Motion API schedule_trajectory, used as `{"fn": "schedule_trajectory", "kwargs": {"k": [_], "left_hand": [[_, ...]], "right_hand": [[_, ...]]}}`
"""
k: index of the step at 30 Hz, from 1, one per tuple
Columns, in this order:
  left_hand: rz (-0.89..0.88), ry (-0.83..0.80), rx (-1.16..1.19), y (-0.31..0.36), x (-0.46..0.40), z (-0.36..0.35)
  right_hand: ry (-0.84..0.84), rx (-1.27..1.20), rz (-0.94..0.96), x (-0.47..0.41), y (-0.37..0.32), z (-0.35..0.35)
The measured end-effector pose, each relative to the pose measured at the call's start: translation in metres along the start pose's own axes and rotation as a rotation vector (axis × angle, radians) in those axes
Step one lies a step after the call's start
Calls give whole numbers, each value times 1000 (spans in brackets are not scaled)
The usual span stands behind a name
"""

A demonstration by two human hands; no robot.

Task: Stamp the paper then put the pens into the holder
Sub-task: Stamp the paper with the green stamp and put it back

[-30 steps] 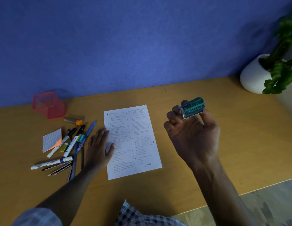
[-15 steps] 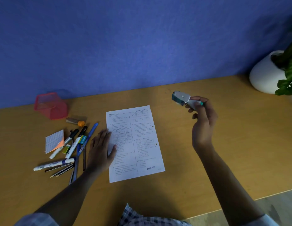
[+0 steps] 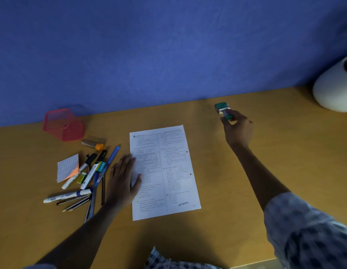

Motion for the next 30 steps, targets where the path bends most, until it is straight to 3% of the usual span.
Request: {"fn": "schedule_trajectory", "kwargs": {"k": [14, 30], "left_hand": [[6, 5, -15, 2, -1, 0], [1, 12, -16, 4, -2, -1]], "right_hand": [[-104, 154, -59, -27, 21, -56], [-98, 88, -117, -50, 24, -80]]}}
Point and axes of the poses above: each hand's wrist, its own x-axis away from the middle knuckle, its own z-axis out of the back of the hand, y = z × x, the point moved 2 cm from there along -x, towards the middle knuckle, and after that the axes turned 12 degrees about x, right-handed, at the moved point
